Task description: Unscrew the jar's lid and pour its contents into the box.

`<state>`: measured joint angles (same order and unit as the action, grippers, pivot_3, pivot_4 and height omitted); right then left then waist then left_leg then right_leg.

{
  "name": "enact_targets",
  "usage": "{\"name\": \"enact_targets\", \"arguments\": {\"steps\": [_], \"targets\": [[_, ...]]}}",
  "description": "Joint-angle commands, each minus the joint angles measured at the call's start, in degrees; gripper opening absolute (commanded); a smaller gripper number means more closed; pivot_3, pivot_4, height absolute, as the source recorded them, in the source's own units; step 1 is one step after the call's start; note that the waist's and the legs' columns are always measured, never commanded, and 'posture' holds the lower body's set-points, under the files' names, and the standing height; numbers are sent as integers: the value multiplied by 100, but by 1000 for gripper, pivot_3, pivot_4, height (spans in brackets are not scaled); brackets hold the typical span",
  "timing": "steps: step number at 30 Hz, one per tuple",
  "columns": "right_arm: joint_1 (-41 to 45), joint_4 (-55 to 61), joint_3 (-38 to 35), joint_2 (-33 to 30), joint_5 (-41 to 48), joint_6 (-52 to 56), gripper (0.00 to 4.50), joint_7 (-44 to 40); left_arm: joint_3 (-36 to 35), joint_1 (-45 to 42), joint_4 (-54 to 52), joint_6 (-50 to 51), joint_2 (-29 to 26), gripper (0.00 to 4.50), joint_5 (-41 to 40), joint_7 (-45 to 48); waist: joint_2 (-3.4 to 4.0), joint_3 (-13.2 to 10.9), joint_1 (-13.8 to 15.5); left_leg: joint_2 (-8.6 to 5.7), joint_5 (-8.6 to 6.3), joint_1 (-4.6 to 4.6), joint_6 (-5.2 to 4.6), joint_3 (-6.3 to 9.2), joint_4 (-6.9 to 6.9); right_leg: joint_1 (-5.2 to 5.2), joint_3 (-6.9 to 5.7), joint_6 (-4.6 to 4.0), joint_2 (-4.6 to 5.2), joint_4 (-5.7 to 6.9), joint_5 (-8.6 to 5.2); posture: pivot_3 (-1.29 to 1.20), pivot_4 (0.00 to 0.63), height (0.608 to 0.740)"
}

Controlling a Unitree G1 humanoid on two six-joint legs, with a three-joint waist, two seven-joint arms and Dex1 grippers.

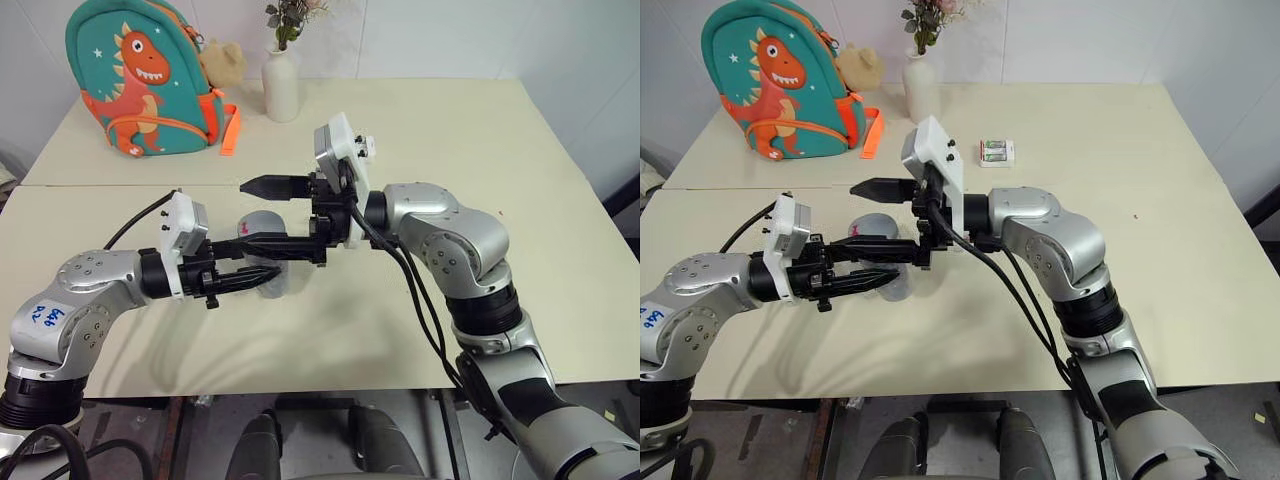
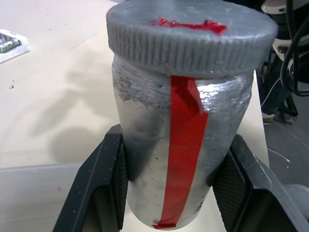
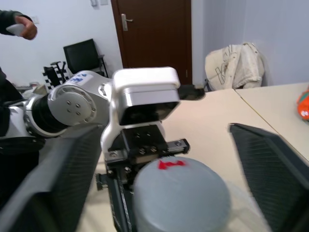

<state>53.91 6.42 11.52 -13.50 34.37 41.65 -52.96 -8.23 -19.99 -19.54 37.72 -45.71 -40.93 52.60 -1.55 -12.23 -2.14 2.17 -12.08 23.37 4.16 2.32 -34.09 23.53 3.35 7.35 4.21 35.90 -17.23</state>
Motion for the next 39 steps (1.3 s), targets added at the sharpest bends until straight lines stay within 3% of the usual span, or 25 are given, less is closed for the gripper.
{"name": "enact_targets", "arguments": {"steps": [1,19,23,26,32,39], "targets": [[150,96,64,-158,-115,-78,4488,-150,53,-85,-69,-307,-69,1965,184,215,0,0,5,0,0,0,0,0,0,0,0,0,0,0,0,0,150,740],[-19,105,261,-146,-309,-66,4488,-182,121,-194,5,-417,34,1965,341,262,0,0,-20,2,0,0,0,0,0,1,0,0,-3,2,0,0,150,740],[-32,71,167,-53,-251,-74,3633,-116,122,-203,21,-415,33,1965,339,266,0,0,-24,2,0,0,0,0,0,1,0,0,-3,4,0,0,150,740],[-38,57,96,9,-189,-64,2588,-94,123,-205,31,-415,43,1965,339,254,0,0,-24,2,0,0,0,0,-1,1,0,0,-3,4,0,0,150,740],[-96,70,-42,153,31,-143,2564,-266,283,-283,106,-564,290,1965,393,263,0,0,-18,2,0,0,0,0,-2,1,1,1,-3,5,0,0,150,740],[249,-418,237,-249,31,-521,2564,-1963,760,-650,441,-1020,481,1965,478,1148,0,0,-15,2,0,0,0,0,-6,0,1,3,-6,6,1,0,150,740]]}}
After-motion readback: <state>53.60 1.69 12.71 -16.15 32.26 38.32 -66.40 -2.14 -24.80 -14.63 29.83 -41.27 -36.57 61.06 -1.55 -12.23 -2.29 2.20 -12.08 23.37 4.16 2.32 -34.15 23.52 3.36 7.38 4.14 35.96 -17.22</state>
